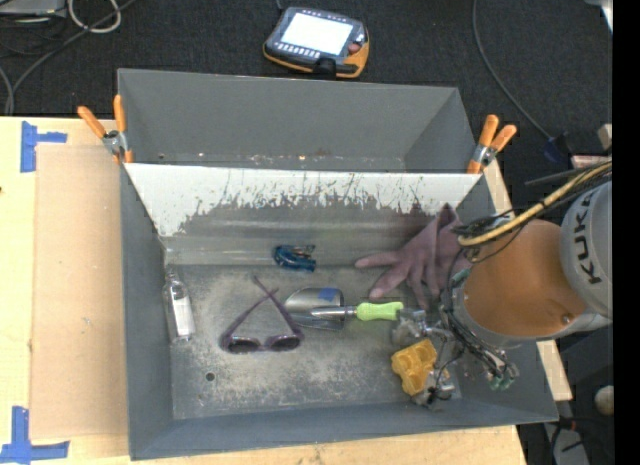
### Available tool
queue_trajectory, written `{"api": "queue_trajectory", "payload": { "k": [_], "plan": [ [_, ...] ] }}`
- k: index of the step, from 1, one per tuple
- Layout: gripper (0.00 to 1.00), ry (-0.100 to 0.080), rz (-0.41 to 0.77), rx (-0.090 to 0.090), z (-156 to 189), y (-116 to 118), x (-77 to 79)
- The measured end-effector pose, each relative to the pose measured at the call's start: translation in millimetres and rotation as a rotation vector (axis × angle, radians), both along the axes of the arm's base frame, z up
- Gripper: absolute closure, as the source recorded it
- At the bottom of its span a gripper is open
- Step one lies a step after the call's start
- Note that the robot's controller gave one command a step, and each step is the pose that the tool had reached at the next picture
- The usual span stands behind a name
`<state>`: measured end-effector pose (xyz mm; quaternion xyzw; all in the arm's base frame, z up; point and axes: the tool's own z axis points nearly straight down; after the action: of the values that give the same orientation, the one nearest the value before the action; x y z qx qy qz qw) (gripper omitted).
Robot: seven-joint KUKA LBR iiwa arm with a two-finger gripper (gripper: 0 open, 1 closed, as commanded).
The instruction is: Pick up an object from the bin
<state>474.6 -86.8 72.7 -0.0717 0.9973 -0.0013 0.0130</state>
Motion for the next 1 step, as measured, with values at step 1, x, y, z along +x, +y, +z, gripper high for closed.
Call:
{"api": "queue_trajectory", "payload": {
  "k": [1],
  "plan": [
    [1.00,0.005,-0.055,0.001,-1.0,-2.2,-1.7]
  ]
}}
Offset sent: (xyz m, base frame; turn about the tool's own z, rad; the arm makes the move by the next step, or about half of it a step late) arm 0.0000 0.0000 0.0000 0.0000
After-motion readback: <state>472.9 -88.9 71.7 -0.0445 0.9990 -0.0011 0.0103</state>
